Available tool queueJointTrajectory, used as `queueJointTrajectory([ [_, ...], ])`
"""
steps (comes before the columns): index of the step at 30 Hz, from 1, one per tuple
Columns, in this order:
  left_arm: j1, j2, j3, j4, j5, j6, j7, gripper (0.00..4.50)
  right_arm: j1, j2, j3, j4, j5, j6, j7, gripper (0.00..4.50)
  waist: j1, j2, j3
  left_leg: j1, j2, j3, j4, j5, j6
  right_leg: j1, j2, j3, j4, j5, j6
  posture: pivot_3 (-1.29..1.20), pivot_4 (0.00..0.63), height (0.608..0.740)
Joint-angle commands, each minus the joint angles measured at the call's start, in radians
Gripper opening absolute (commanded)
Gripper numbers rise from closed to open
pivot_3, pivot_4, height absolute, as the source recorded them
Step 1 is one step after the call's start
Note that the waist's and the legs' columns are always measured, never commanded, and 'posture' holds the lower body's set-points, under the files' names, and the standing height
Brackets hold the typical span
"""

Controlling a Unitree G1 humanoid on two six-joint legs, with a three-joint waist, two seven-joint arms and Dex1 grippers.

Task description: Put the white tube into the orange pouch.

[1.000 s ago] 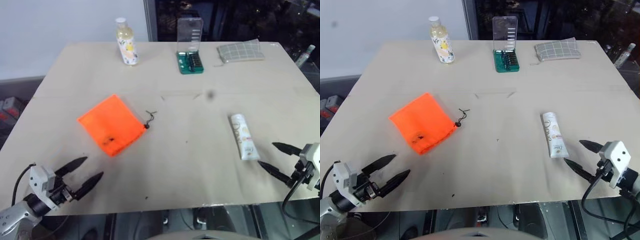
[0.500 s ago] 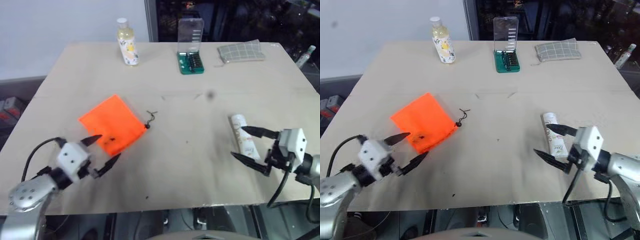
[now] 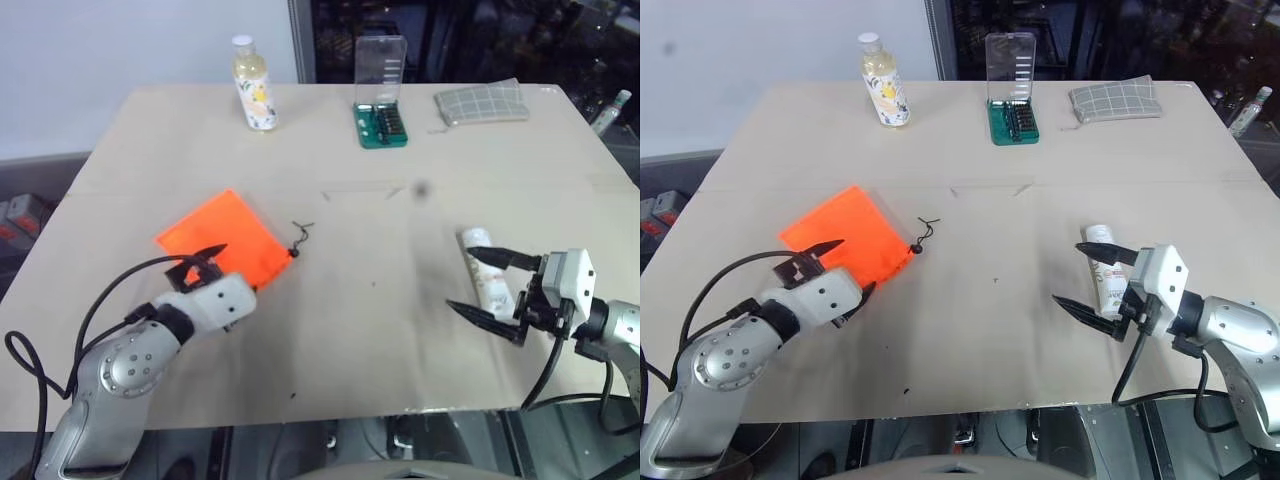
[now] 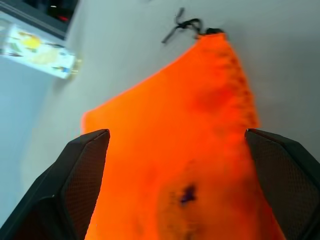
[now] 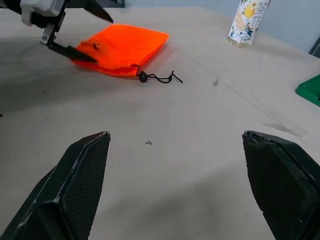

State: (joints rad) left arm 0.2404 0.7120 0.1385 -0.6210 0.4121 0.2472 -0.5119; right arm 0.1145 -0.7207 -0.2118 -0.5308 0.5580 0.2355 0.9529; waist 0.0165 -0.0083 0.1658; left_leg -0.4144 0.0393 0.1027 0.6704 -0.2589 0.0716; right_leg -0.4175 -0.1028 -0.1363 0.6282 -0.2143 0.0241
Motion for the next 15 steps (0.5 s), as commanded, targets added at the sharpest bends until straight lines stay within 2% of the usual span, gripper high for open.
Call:
queueJointTrajectory([
  [1, 0.017, -0.025, -0.002, -0.075, 0.076, 0.014, 0.039, 4.50, 0.008, -0.009, -0.037, -0.020, 0.010, -0.017, 0.002, 4.29, 0.000, 0.000, 0.000, 0.000, 0.000, 0.000, 0.000, 0.000, 0.000, 0.000, 0.000, 0.000, 0.000, 0.000, 0.000, 0.00, 0.150, 0.740],
  [5, 0.030, -0.048, -0.015, -0.086, 0.133, 0.045, 0.030, 4.50, 0.014, -0.010, -0.037, -0.022, 0.012, -0.018, 0.005, 4.29, 0.000, 0.000, 0.000, 0.000, 0.000, 0.000, 0.000, 0.001, 0.002, 0.000, 0.000, 0.000, 0.000, 0.000, 0.000, 0.00, 0.150, 0.740],
  [10, 0.053, -0.098, -0.034, -0.140, 0.087, 0.097, -0.026, 4.50, 0.014, -0.016, -0.042, -0.047, 0.053, -0.010, 0.028, 4.29, 0.000, 0.000, 0.000, 0.000, 0.000, 0.000, 0.000, 0.001, 0.003, 0.000, 0.000, 0.000, 0.000, 0.000, 0.000, 0.00, 0.150, 0.740],
  [15, 0.051, -0.103, -0.036, -0.154, 0.096, 0.144, -0.064, 4.50, 0.018, -0.022, -0.037, -0.073, 0.077, -0.006, 0.040, 4.29, 0.000, 0.000, 0.000, 0.000, 0.000, -0.001, 0.000, 0.001, 0.003, 0.000, -0.001, 0.000, 0.000, 0.000, 0.000, 0.00, 0.150, 0.740],
])
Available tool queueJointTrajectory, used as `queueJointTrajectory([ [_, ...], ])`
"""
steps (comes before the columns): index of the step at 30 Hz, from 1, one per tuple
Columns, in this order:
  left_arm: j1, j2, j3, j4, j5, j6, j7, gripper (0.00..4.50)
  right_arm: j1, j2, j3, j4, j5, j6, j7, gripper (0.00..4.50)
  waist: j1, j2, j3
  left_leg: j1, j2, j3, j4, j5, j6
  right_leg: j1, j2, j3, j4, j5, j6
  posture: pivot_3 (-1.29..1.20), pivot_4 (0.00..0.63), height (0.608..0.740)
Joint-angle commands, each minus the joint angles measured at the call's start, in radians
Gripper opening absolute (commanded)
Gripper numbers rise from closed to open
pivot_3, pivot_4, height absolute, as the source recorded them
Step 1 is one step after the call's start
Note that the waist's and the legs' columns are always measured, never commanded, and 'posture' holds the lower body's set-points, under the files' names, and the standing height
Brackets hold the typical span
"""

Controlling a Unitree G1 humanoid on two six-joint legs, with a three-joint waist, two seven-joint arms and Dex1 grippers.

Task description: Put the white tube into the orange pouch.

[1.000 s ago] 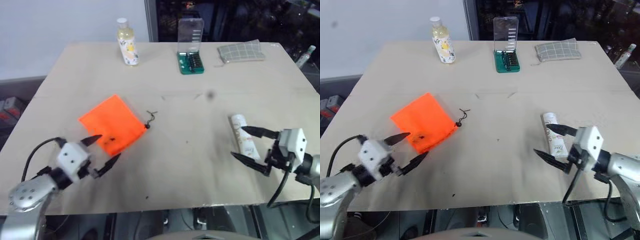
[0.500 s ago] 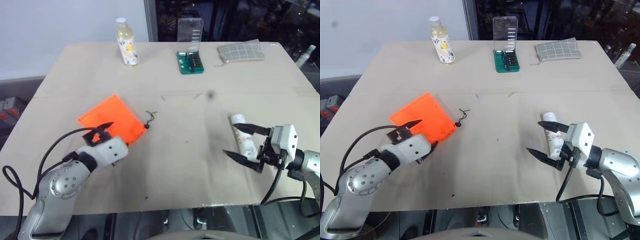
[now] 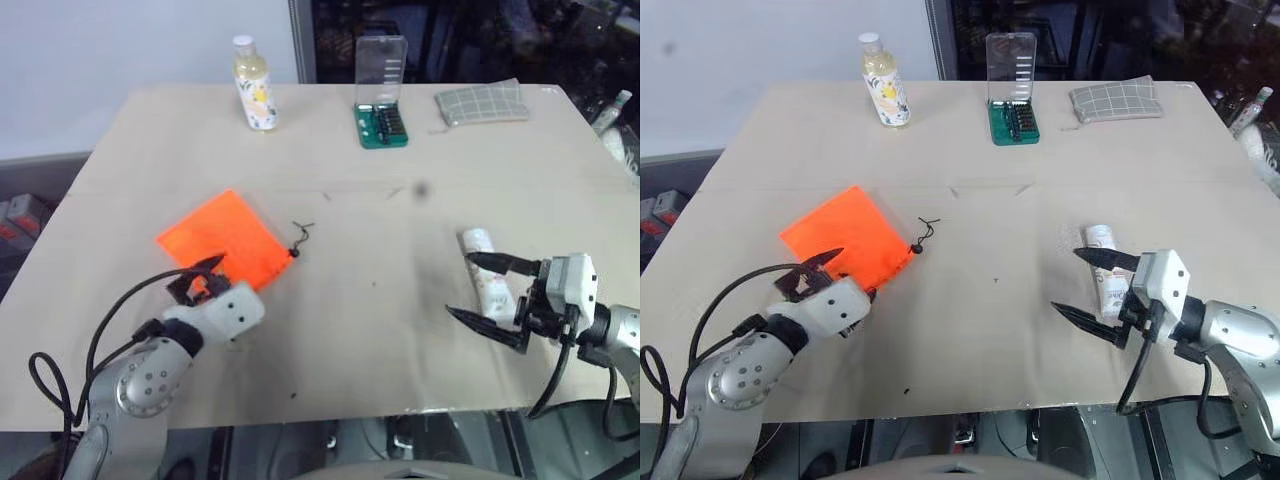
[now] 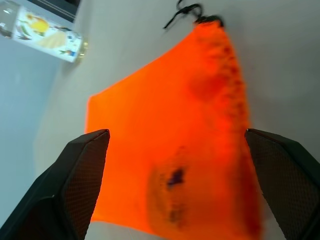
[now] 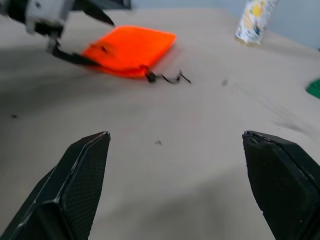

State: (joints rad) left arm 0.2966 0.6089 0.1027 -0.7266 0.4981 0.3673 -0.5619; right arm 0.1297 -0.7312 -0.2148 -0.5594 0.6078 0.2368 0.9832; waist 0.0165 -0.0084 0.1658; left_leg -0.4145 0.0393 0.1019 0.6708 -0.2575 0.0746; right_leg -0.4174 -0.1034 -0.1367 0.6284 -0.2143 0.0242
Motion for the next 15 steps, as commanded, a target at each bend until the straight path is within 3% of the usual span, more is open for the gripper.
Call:
queueJointTrajectory([
  [1, -0.012, 0.001, -0.006, -0.042, 0.022, 0.035, -0.015, 4.50, 0.005, -0.011, -0.031, -0.046, 0.025, -0.010, 0.009, 4.29, 0.000, 0.000, 0.000, 0.000, 0.000, 0.000, 0.000, 0.000, 0.000, 0.000, 0.000, 0.000, 0.000, 0.000, 0.000, 0.00, 0.150, 0.740],
  [15, -0.110, -0.043, -0.088, 0.034, 0.147, 0.099, 0.035, 4.50, 0.017, -0.012, -0.031, -0.049, 0.017, -0.016, 0.009, 4.29, 0.001, 0.000, 0.000, 0.000, 0.000, 0.000, 0.001, 0.000, 0.000, 0.001, 0.000, 0.000, 0.001, 0.000, 0.000, 0.00, 0.150, 0.740],
])
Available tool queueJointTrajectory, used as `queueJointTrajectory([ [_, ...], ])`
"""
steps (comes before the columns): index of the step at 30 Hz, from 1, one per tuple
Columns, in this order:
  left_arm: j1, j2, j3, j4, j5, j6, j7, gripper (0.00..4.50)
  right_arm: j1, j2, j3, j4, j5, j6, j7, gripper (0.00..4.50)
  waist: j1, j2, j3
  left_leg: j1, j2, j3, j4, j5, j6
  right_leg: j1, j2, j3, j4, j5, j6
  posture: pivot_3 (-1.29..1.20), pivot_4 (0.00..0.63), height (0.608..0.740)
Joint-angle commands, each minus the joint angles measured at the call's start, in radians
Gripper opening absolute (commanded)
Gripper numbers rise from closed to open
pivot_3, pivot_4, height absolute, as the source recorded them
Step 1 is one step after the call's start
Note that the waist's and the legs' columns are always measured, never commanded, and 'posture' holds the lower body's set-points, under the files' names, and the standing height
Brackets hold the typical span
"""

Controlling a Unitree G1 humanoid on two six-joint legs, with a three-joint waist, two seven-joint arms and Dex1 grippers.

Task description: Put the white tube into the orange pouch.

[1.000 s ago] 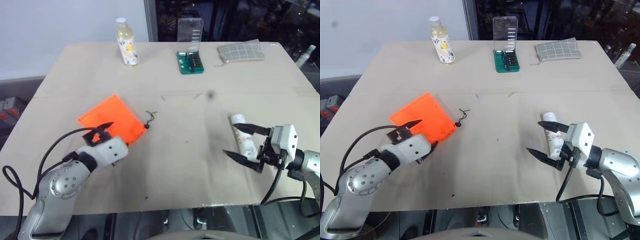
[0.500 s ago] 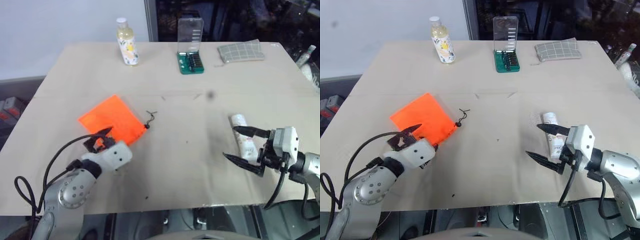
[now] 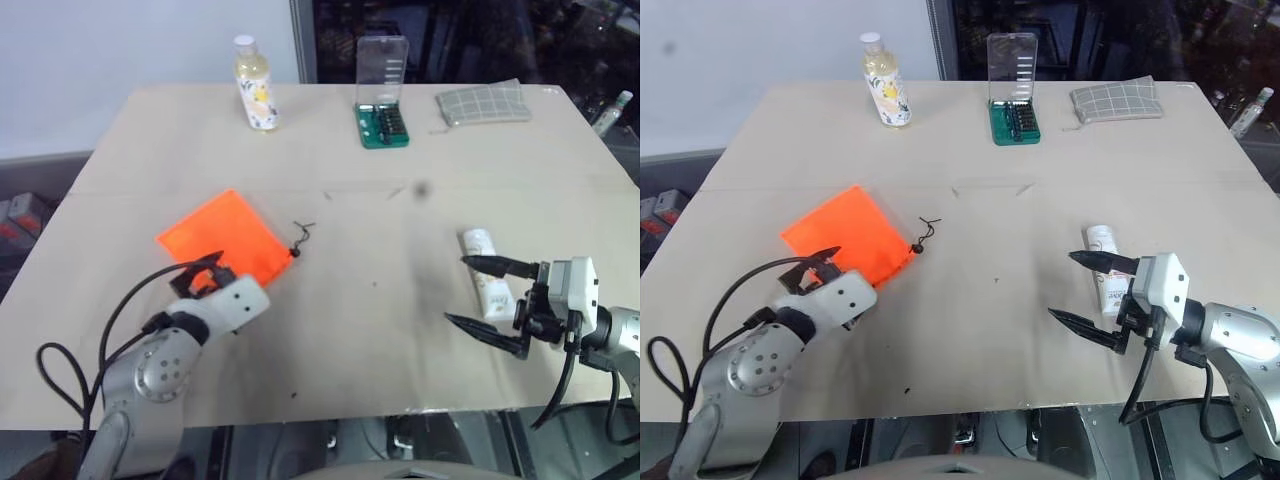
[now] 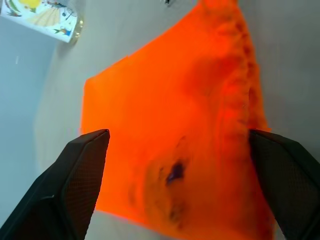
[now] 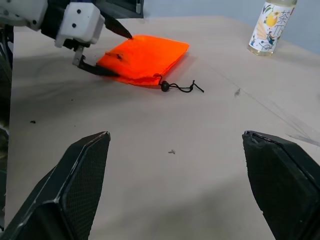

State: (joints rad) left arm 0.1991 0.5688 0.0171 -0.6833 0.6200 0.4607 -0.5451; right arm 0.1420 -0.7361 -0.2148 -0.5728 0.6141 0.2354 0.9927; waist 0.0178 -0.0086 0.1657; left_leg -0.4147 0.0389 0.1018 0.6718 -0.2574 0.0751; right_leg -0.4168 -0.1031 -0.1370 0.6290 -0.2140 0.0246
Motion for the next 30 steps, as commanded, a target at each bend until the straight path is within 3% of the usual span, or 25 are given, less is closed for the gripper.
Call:
queueJointTrajectory([
  [1, -0.017, -0.005, -0.004, -0.003, 0.029, 0.007, 0.019, 4.50, 0.005, -0.007, -0.031, -0.037, 0.010, -0.015, -0.002, 4.29, 0.000, 0.000, 0.000, 0.000, 0.000, 0.000, 0.000, 0.000, 0.000, 0.000, 0.000, 0.000, 0.000, 0.000, 0.000, 0.00, 0.150, 0.740],
  [12, -0.194, -0.014, -0.111, 0.217, 0.074, -0.006, 0.053, 4.50, 0.040, 0.004, -0.047, -0.033, -0.005, -0.032, -0.023, 4.29, 0.006, 0.001, -0.001, 0.001, 0.000, 0.000, 0.004, 0.000, 0.000, 0.000, 0.000, 0.000, 0.005, 0.000, 0.000, 0.00, 0.150, 0.740],
  [15, -0.239, -0.043, -0.131, 0.245, 0.043, -0.012, 0.056, 3.65, 0.045, 0.006, -0.046, -0.036, -0.011, -0.037, -0.032, 4.50, 0.007, 0.001, -0.001, 0.001, 0.000, 0.000, 0.005, 0.000, 0.000, 0.000, -0.001, 0.000, 0.008, 0.000, 0.000, 0.00, 0.150, 0.740],
  [16, -0.248, -0.052, -0.130, 0.246, 0.028, -0.013, 0.051, 3.11, 0.047, 0.007, -0.048, -0.038, -0.011, -0.037, -0.035, 4.50, 0.007, 0.001, -0.001, 0.001, 0.000, 0.000, 0.005, 0.000, 0.000, 0.000, -0.001, 0.000, 0.008, 0.000, 0.000, 0.00, 0.150, 0.740],
  [17, -0.256, -0.058, -0.122, 0.243, 0.005, -0.016, 0.040, 2.94, 0.051, 0.008, -0.052, -0.041, -0.011, -0.037, -0.040, 4.50, 0.007, 0.001, -0.001, 0.001, 0.000, 0.000, 0.005, 0.000, 0.000, 0.000, -0.001, 0.000, 0.008, 0.000, 0.000, 0.00, 0.150, 0.740],
  [20, -0.291, -0.066, -0.069, 0.234, -0.109, -0.004, -0.020, 1.34, 0.067, 0.014, -0.055, -0.045, -0.023, -0.045, -0.054, 4.50, 0.008, 0.001, -0.001, 0.000, 0.000, 0.000, 0.006, 0.000, 0.000, 0.000, -0.001, 0.000, 0.008, 0.000, 0.000, 0.00, 0.150, 0.740],
  [21, -0.303, -0.067, -0.053, 0.230, -0.149, 0.005, -0.041, 1.08, 0.070, 0.016, -0.054, -0.045, -0.028, -0.047, -0.058, 4.50, 0.008, 0.001, -0.001, 0.000, 0.000, -0.001, 0.006, 0.000, 0.000, 0.000, -0.001, 0.000, 0.008, 0.000, 0.000, 0.00, 0.150, 0.740],
  [22, -0.317, -0.067, -0.037, 0.226, -0.184, 0.022, -0.062, 0.43, 0.073, 0.017, -0.053, -0.045, -0.031, -0.048, -0.062, 4.50, 0.008, 0.001, -0.001, 0.000, 0.000, -0.001, 0.006, 0.000, 0.000, 0.000, -0.001, 0.000, 0.008, 0.000, 0.000, 0.00, 0.150, 0.740],
  [23, -0.338, -0.076, -0.011, 0.216, -0.246, 0.067, -0.101, 0.05, 0.073, 0.019, -0.050, -0.043, -0.041, -0.050, -0.068, 4.50, 0.008, 0.001, -0.001, 0.000, 0.000, -0.001, 0.006, 0.000, 0.000, 0.000, -0.001, 0.000, 0.008, 0.000, 0.000, 0.00, 0.150, 0.740],
  [26, -0.444, -0.071, 0.074, 0.218, -0.430, 0.227, -0.219, 0.05, 0.056, 0.021, -0.022, -0.025, -0.101, -0.032, -0.120, 4.50, 0.008, 0.000, 0.000, 0.000, 0.000, -0.001, 0.008, 0.000, 0.000, 0.000, -0.001, 0.000, 0.010, 0.000, 0.000, 0.00, 0.150, 0.740],
  [30, -0.624, 0.044, 0.136, 0.268, -0.663, 0.436, -0.416, 0.05, -0.020, 0.022, 0.031, 0.047, -0.181, 0.130, -0.266, 4.50, 0.004, 0.000, 0.000, 0.000, 0.000, -0.002, 0.013, 0.000, 0.000, 0.000, 0.002, -0.001, 0.013, -0.001, -0.001, 0.00, 0.150, 0.740],
])
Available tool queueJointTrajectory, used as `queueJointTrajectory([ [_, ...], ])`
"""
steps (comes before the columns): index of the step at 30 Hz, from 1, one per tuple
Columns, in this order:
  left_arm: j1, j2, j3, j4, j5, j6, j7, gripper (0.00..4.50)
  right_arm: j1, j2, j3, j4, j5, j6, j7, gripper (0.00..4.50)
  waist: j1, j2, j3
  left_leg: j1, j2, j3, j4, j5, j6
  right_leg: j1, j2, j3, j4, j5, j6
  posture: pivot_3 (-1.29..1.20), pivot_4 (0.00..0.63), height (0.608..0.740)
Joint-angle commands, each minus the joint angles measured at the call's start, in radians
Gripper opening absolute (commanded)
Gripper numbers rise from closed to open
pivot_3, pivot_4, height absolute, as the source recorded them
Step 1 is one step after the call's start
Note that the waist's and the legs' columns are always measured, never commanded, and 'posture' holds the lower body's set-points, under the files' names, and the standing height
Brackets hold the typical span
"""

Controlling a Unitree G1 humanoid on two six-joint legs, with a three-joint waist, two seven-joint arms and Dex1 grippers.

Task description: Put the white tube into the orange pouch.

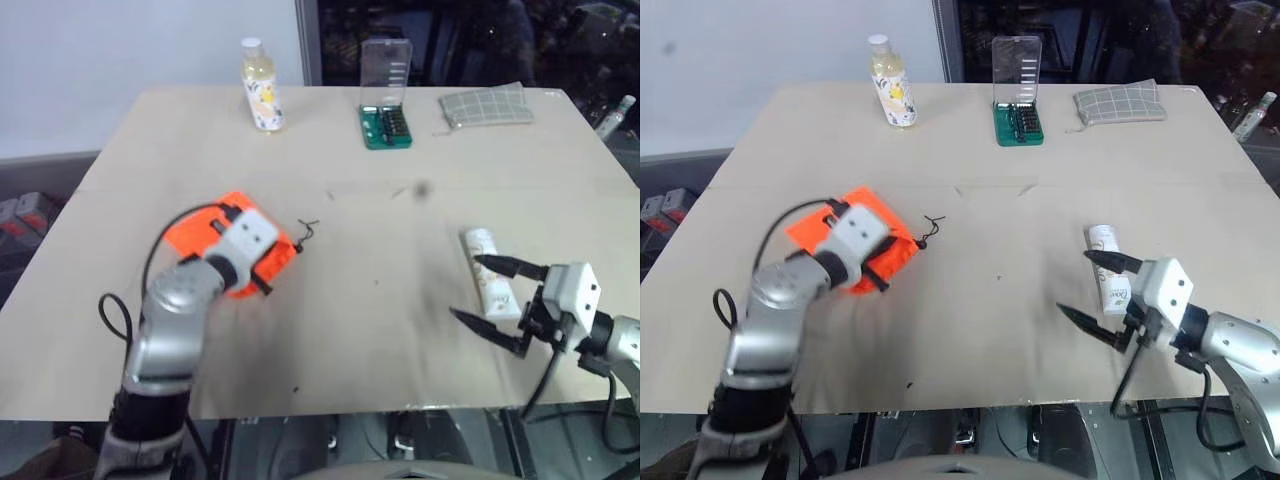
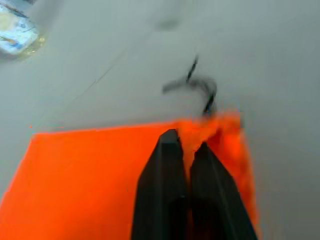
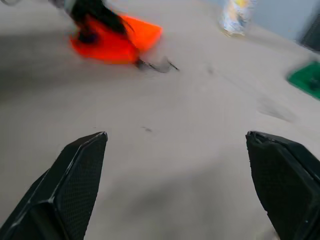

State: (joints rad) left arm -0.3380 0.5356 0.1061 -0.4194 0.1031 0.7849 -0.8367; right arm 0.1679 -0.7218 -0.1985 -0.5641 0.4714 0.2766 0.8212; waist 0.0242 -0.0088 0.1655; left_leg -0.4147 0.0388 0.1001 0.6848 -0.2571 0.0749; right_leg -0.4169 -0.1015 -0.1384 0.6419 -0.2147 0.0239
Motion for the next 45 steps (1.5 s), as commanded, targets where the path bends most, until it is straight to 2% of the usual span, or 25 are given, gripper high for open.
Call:
queueJointTrajectory([
  [1, -0.108, 0.098, 0.048, 0.014, -0.173, 0.125, -0.138, 0.05, -0.058, 0.016, 0.018, 0.050, -0.050, 0.095, -0.113, 4.50, -0.005, 0.000, 0.000, 0.000, 0.000, 0.000, 0.001, 0.000, 0.000, 0.000, 0.000, 0.000, 0.001, 0.000, 0.000, 0.00, 0.150, 0.740],
  [3, -0.211, 0.143, 0.051, 0.075, -0.240, 0.217, -0.162, 0.05, -0.084, 0.030, 0.041, 0.075, -0.116, 0.090, -0.166, 4.50, -0.005, 0.000, 0.000, 0.000, -0.001, 0.000, 0.000, 0.000, 0.000, 0.000, 0.000, 0.000, 0.001, 0.000, 0.000, 0.00, 0.150, 0.740],
  [8, -0.333, 0.219, -0.006, 0.143, -0.328, 0.267, -0.190, 0.05, -0.162, 0.033, 0.104, 0.113, -0.276, 0.344, -0.374, 4.50, -0.009, -0.001, 0.001, -0.001, -0.001, 0.001, -0.001, 0.003, -0.004, -0.001, 0.002, 0.002, 0.000, 0.000, 0.001, 0.00, 0.150, 0.740],
  [10, -0.338, 0.232, -0.019, 0.148, -0.343, 0.263, -0.179, 0.05, -0.173, 0.038, 0.115, 0.119, -0.275, 0.429, -0.392, 4.50, -0.010, -0.001, 0.001, -0.001, -0.001, 0.002, -0.001, 0.003, -0.004, -0.001, 0.002, 0.004, 0.000, 0.000, 0.001, 0.00, 0.150, 0.740],
  [17, -0.357, 0.230, -0.017, 0.193, -0.395, 0.274, -0.116, 0.05, -0.200, 0.159, 0.060, 0.213, -0.197, 0.577, -0.418, 4.50, -0.012, -0.002, 0.000, 0.000, 0.000, 0.002, -0.001, 0.003, -0.004, 0.000, 0.003, 0.005, 0.000, 0.000, 0.001, 0.00, 0.150, 0.740],
  [21, -0.352, 0.231, -0.009, 0.204, -0.425, 0.279, -0.089, 0.00, -0.203, 0.142, 0.086, 0.228, -0.203, 0.562, -0.389, 3.40, -0.011, -0.002, 0.000, 0.001, 0.000, 0.002, -0.001, 0.003, -0.005, 0.000, 0.003, 0.007, 0.000, 0.000, 0.000, 0.00, 0.150, 0.740],
  [25, -0.346, 0.230, 0.012, 0.215, -0.467, 0.293, -0.065, 0.00, -0.192, 0.107, 0.137, 0.191, -0.239, 0.500, -0.367, 1.56, -0.010, -0.005, -0.001, 0.001, -0.001, 0.001, -0.001, 0.003, -0.005, 0.000, 0.005, 0.010, 0.000, 0.000, 0.000, 0.00, 0.150, 0.740],
  [28, -0.333, 0.243, 0.017, 0.216, -0.487, 0.286, -0.057, 0.00, -0.191, 0.085, 0.165, 0.130, -0.252, 0.449, -0.344, 0.41, -0.013, -0.006, -0.002, 0.001, -0.001, 0.001, -0.001, 0.003, -0.005, 0.000, 0.006, 0.011, 0.000, 0.000, 0.001, 0.00, 0.150, 0.740],
  [31, -0.323, 0.253, 0.020, 0.223, -0.500, 0.277, -0.048, 0.00, -0.206, 0.074, 0.180, 0.063, -0.228, 0.443, -0.306, 0.41, -0.015, -0.006, -0.001, 0.001, 0.000, 0.001, -0.001, 0.003, -0.006, -0.001, 0.007, 0.012, 0.000, 0.000, 0.001, 0.00, 0.150, 0.740],
  [36, -0.300, 0.271, 0.032, 0.224, -0.538, 0.247, -0.069, 0.00, -0.360, 0.089, 0.314, -0.060, -0.136, 0.511, -0.200, 0.41, -0.021, -0.004, 0.001, -0.001, 0.003, 0.002, -0.002, 0.004, -0.007, -0.004, 0.011, 0.014, 0.000, 0.000, 0.001, 0.00, 0.150, 0.740],
  [40, -0.303, 0.293, 0.016, 0.240, -0.549, 0.235, -0.078, 0.00, -0.518, 0.144, 0.442, -0.007, -0.113, 0.514, -0.130, 0.41, -0.019, -0.004, 0.001, -0.001, 0.003, 0.003, -0.002, 0.004, -0.007, -0.005, 0.011, 0.014, 0.000, 0.000, 0.001, 0.00, 0.150, 0.740],
  [45, -0.325, 0.290, -0.026, 0.219, -0.566, 0.240, -0.082, 0.00, -0.734, 0.270, 0.584, 0.219, -0.162, 0.460, -0.066, 0.41, -0.011, -0.005, 0.002, -0.002, 0.001, 0.004, -0.002, 0.004, -0.007, -0.005, 0.011, 0.014, 0.000, 0.000, 0.001, 0.00, 0.150, 0.740],
])
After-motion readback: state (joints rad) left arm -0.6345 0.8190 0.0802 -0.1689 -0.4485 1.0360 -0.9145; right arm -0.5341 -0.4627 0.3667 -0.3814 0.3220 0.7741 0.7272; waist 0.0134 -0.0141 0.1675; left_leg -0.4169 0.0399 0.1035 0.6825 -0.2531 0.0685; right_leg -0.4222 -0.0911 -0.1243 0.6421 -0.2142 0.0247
